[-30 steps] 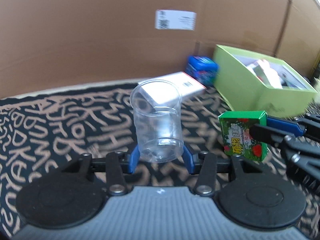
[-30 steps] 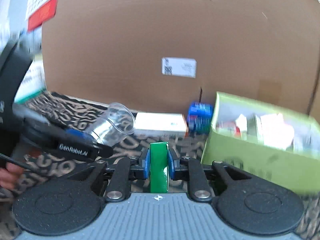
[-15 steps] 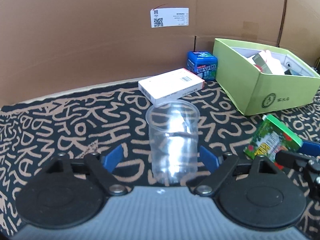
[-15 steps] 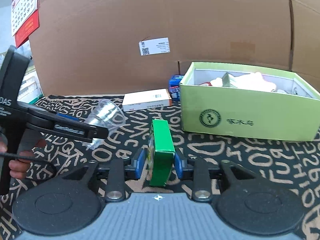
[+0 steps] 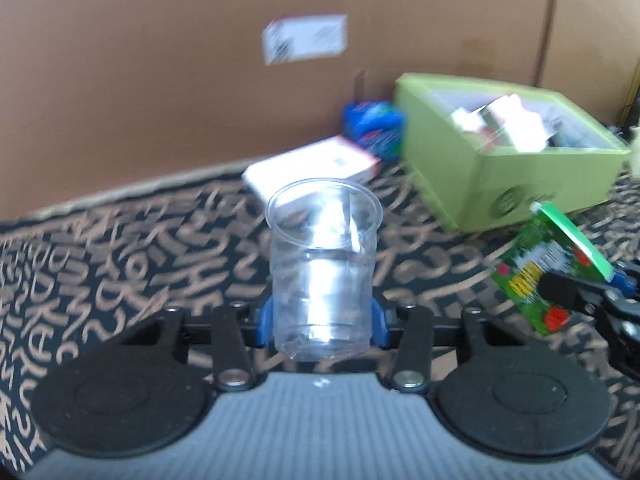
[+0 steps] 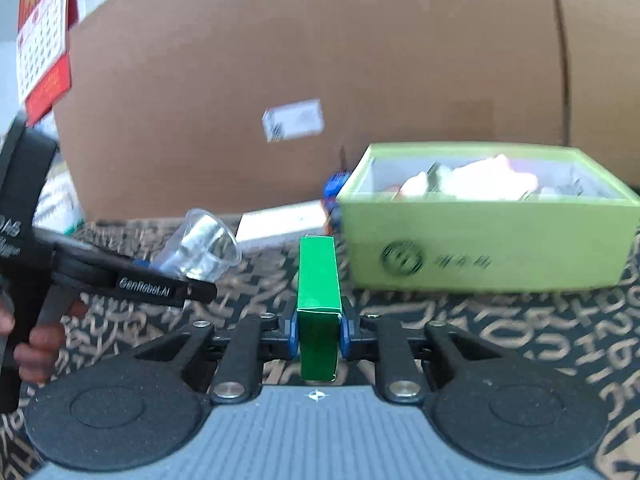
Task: Organize objects
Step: 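Carry the cup and green box into the lime-green box and release both, then grasp the white-and-orange medicine box with the left gripper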
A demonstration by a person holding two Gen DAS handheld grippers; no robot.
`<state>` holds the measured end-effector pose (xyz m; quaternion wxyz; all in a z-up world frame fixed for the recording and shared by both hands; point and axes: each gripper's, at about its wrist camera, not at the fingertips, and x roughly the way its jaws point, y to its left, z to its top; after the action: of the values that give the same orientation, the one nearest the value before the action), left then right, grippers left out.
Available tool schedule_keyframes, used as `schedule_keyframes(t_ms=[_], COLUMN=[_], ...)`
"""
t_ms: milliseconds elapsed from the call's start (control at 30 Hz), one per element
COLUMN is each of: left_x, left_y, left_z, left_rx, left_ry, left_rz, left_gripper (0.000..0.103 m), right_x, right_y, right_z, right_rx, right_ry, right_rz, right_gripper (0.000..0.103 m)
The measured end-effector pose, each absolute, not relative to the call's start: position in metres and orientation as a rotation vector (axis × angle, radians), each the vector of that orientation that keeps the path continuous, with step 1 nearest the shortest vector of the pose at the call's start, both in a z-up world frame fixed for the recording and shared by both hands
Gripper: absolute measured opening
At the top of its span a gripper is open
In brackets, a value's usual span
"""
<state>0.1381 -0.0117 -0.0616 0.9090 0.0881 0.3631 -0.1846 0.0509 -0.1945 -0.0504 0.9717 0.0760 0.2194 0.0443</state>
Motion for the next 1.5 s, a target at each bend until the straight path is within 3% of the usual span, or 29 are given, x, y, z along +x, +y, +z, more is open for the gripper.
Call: schedule_keyframes(t_ms=[400, 700, 767, 833, 867, 900, 967, 1000, 1200, 1500], left_x=[0.129, 0.176, 0.189, 0.201, 0.202, 0.201, 0.195, 0.191, 0.178, 0.161], left_y=[-0.114, -0.197, -0.208, -0.21, -0.207, -0.2, -0.185, -0.179, -0.151, -0.118], left_z=[0.024, 0.033, 0.023, 0.009, 0.002, -0.004, -0.016, -0.02, -0.033, -0.018], left_rx=[0.169, 0.163, 0.162, 0.16, 0.148, 0.135, 0.123, 0.122, 0.15, 0.134], left_ry=[0.543, 0.54, 0.546, 0.565, 0.562, 0.546, 0.538, 0.542, 0.53, 0.536], left_rz=[-0.588, -0.627, -0.627, -0.586, -0.544, -0.529, -0.531, -0.524, -0.493, -0.441], left_gripper=[0.046, 0.046, 0.054, 0.095, 0.099, 0.1, 0.101, 0.102, 0.103, 0.103], right_x=[0.053, 0.107, 0.121, 0.135, 0.136, 0.132, 0.116, 0.109, 0.093, 0.077], right_y=[-0.277, -0.324, -0.327, -0.328, -0.328, -0.326, -0.321, -0.319, -0.318, -0.285], right_z=[0.004, 0.004, -0.003, -0.016, -0.022, -0.029, -0.041, -0.046, -0.056, -0.038], right_rx=[0.124, -0.005, -0.048, -0.104, -0.12, -0.129, -0.124, -0.109, 0.03, 0.019], right_ry=[0.238, 0.232, 0.226, 0.292, 0.326, 0.33, 0.284, 0.261, 0.245, 0.211], right_rz=[-0.144, -0.334, -0.348, -0.306, -0.286, -0.273, -0.287, -0.309, -0.324, -0.3], right_gripper=[0.021, 0.021, 0.023, 0.032, 0.036, 0.038, 0.065, 0.069, 0.071, 0.073])
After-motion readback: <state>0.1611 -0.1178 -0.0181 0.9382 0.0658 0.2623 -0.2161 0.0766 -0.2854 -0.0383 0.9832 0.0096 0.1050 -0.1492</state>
